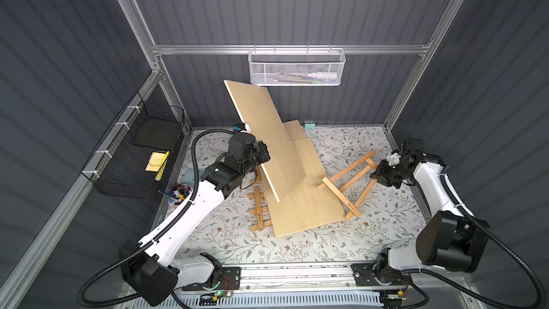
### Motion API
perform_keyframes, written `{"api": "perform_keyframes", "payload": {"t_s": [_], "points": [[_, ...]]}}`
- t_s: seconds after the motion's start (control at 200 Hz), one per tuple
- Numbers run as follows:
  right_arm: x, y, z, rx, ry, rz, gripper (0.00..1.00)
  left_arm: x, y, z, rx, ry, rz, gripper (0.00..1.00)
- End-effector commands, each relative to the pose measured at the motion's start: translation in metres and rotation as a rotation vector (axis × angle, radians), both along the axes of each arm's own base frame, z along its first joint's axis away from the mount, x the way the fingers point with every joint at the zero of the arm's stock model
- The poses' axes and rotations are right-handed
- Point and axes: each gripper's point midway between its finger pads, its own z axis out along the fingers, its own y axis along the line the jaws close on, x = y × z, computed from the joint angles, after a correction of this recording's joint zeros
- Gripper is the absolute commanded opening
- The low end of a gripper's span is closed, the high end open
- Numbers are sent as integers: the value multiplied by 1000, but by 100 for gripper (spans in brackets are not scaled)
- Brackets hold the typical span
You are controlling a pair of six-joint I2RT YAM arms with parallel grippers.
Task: Assemble the easel
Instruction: Unfold the easel.
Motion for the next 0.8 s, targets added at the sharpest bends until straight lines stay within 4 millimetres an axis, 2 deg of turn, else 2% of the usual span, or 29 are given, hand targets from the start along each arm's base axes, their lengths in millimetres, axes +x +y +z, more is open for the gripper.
{"api": "perform_keyframes", "payload": {"t_s": [0.0, 0.195, 0.37, 0.53, 0.795], "points": [[-15, 26, 14, 100, 41, 46, 0, 11, -15, 30, 70, -164, -83, 0], [-17, 53, 20, 226, 39, 62, 0, 11, -14, 31, 55, -172, -73, 0], [-19, 78, 46, 348, 1, 84, 0, 15, -16, 31, 52, -176, -68, 0], [-21, 97, 61, 458, -24, 85, 0, 21, -19, 31, 47, -187, -62, 0], [-20, 106, 98, 528, -95, 78, 0, 23, -19, 30, 33, -188, -51, 0]]}}
